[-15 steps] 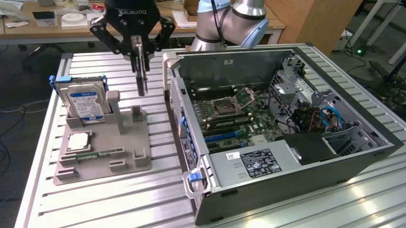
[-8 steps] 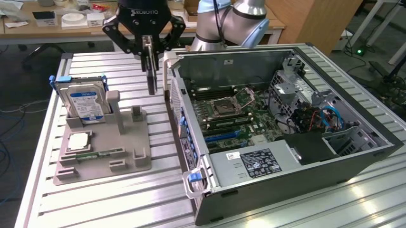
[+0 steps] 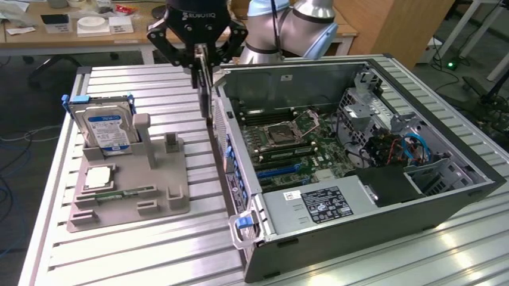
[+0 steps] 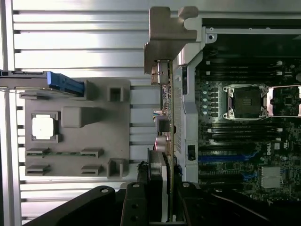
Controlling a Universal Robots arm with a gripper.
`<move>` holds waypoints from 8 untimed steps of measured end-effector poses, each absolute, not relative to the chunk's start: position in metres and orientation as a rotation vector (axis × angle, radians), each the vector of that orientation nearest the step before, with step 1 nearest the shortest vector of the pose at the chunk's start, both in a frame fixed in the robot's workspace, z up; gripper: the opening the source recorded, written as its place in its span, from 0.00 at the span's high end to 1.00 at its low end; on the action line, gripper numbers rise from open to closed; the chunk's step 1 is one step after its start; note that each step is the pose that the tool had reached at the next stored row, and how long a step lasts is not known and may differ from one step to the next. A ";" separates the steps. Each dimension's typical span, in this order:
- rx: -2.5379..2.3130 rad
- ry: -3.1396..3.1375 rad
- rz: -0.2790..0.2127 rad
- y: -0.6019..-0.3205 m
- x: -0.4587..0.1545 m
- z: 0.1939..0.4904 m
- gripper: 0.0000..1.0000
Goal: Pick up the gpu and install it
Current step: 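Pick up the gpu and move the gpu toward the slot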
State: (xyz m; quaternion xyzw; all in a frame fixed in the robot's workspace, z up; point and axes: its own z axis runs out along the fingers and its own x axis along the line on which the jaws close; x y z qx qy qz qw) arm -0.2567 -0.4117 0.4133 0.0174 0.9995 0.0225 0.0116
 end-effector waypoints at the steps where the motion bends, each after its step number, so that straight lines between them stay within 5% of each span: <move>1: 0.054 3.117 0.070 -0.412 -0.254 0.413 0.72; 8: 0.054 3.117 0.070 -0.412 -0.233 0.413 0.72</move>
